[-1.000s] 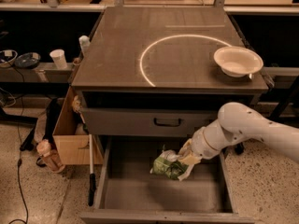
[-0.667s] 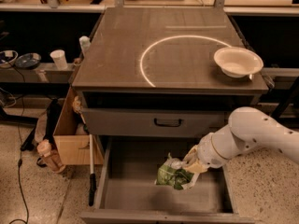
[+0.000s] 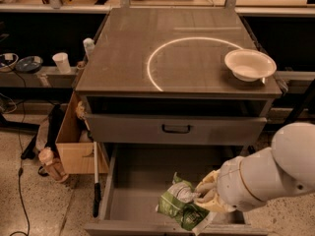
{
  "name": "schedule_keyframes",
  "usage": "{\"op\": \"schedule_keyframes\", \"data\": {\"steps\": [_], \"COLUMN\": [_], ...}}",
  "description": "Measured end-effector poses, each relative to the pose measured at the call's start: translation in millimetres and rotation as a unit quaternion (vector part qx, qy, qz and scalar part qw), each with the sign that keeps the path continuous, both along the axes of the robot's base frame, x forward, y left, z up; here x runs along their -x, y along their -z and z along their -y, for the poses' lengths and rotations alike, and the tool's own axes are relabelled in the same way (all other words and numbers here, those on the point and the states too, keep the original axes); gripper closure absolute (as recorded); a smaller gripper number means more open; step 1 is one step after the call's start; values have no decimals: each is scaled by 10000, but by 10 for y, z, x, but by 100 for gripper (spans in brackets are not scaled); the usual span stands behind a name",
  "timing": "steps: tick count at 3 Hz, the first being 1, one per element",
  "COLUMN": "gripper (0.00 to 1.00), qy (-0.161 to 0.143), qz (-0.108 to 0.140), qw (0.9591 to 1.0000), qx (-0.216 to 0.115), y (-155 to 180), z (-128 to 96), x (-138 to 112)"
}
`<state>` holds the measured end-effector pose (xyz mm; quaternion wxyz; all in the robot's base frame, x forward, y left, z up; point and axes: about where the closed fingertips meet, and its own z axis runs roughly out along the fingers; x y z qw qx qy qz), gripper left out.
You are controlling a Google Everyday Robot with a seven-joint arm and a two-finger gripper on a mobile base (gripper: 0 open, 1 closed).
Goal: Pick green jalapeno chip bag from middle drawer and place on counter
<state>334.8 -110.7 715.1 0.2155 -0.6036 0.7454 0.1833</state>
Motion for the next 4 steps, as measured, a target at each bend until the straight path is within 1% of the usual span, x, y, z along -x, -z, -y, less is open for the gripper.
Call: {"op": "schedule_keyframes", "data": {"steps": [1, 2, 3, 4], "gripper": [100, 100, 100, 100], "qy": [98, 98, 62, -5], "qz": [231, 231, 539, 862], "qw": [9993, 9993, 9981, 9959], "qx": [279, 279, 299, 280], "y": [-235, -235, -545, -854], "z": [27, 27, 9, 0], "x": [54, 54, -116, -217]}}
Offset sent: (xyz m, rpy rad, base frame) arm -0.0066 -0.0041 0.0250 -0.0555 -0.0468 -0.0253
